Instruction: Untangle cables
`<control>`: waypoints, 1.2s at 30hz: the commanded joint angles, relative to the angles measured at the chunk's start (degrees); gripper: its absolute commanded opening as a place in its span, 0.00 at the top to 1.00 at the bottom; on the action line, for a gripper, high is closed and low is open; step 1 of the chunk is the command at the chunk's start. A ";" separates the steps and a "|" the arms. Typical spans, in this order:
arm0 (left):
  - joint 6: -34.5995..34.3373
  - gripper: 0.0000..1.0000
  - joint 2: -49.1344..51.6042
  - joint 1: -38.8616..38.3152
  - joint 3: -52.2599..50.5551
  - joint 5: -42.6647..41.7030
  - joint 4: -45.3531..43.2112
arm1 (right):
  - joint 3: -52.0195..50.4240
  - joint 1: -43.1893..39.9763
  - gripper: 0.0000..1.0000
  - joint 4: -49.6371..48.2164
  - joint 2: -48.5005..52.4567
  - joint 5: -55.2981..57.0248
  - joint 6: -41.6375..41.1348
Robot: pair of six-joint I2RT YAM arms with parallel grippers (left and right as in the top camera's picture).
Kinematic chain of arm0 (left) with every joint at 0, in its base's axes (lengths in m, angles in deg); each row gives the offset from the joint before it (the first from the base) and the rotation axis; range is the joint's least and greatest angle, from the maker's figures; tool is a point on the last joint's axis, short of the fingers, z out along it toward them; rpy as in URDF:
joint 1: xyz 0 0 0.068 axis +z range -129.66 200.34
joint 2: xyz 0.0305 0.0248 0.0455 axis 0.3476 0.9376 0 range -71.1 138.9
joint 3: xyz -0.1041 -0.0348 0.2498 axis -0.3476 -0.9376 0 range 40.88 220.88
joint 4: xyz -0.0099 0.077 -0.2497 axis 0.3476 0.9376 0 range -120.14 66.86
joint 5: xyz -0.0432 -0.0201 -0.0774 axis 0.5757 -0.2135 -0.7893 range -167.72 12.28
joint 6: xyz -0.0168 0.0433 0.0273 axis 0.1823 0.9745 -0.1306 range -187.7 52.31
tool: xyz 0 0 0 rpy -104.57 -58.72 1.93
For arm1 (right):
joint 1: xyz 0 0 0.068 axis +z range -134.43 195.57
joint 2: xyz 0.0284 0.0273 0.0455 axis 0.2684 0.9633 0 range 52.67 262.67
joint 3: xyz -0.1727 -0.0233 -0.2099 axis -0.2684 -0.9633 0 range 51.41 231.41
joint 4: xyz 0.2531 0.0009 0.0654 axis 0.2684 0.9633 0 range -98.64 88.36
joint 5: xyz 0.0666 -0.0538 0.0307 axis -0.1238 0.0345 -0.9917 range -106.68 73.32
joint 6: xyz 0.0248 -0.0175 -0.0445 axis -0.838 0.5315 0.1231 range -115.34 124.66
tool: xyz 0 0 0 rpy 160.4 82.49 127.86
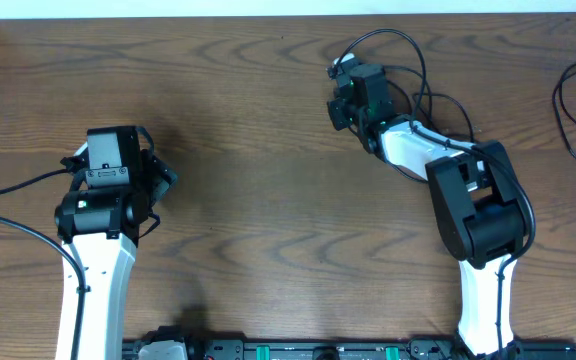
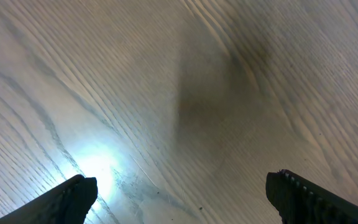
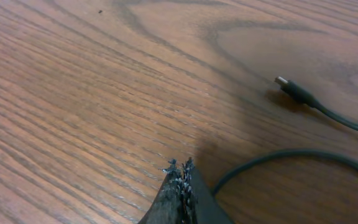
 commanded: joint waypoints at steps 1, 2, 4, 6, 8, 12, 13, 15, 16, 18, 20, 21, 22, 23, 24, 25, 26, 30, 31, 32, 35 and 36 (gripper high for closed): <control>-0.52 0.06 0.22 0.28 0.92 0.72 0.20 | 0.87 -0.39 0.99 -1.18 1.14 -0.31 0.74; -0.52 0.06 0.22 0.28 0.92 0.74 0.20 | 0.87 -0.39 0.99 -1.88 1.44 -0.28 0.79; -0.52 0.06 0.22 0.28 0.92 0.74 0.20 | 0.87 -0.39 0.99 -3.50 2.23 -0.15 0.79; -0.52 0.06 0.22 0.28 0.92 0.74 0.20 | 0.87 -0.39 0.99 -5.22 3.52 2.05 0.74; -0.52 0.06 0.22 0.28 0.92 0.72 0.20 | 0.87 -0.50 0.99 -5.92 4.63 3.15 0.72; -0.52 0.06 0.22 0.28 0.92 0.74 0.20 | 0.87 -1.05 0.99 -5.95 6.16 3.15 0.70; -0.52 0.06 0.22 0.28 0.92 0.72 0.20 | 0.87 -1.07 0.99 -5.75 6.19 3.17 0.70; -0.52 0.06 0.22 0.28 0.92 0.74 0.20 | 0.87 -1.25 0.99 -5.27 6.12 3.41 0.72; -0.52 0.06 0.22 0.28 0.92 0.74 0.20 | 0.87 -1.27 0.99 -4.61 5.81 4.02 0.72; -0.52 0.06 0.22 0.28 0.92 0.72 0.20 | 0.87 -1.40 0.99 -2.51 5.25 6.01 0.72; -0.52 0.06 0.22 0.28 0.92 0.74 0.20 | 0.87 -1.53 0.99 1.36 4.02 8.07 0.70; -0.52 0.06 0.22 0.28 0.92 0.74 0.20 | 0.87 -1.57 0.99 2.99 3.41 8.59 0.66; -0.52 0.06 0.22 0.28 0.92 0.74 0.20 | 0.87 -1.68 0.99 5.35 2.43 9.07 0.63; -0.52 0.06 0.22 0.28 0.92 0.74 0.20 | 0.87 -1.84 0.99 7.28 1.46 9.20 0.48; -0.52 0.06 0.22 0.28 0.92 0.74 0.20 | 0.87 -2.14 0.99 9.25 0.26 9.18 0.48; -0.52 0.06 0.22 0.28 0.92 0.74 0.20 | 0.87 -2.34 0.99 10.71 -1.01 9.18 0.50; -0.52 0.06 0.22 0.28 0.92 0.74 0.20 | 0.87 -2.56 0.99 12.00 -2.25 9.20 0.52; -0.52 0.06 0.22 0.28 0.92 0.72 0.20 | 0.87 -2.91 0.99 16.22 -10.08 9.18 0.55; -0.52 0.06 0.22 0.28 0.92 0.74 0.20 | 0.87 -2.89 0.99 16.72 -12.74 9.18 0.55; -0.52 0.06 0.22 0.28 0.92 0.74 0.20 | 0.87 -2.84 0.99 16.87 -15.21 9.14 0.52; -0.52 0.06 0.22 0.28 0.92 0.74 0.20 | 0.87 -2.38 0.99 16.87 -24.85 9.09 0.48; -0.52 0.06 0.22 0.28 0.92 0.72 0.20 | 0.87 -2.25 0.99 16.87 -26.82 9.11 0.48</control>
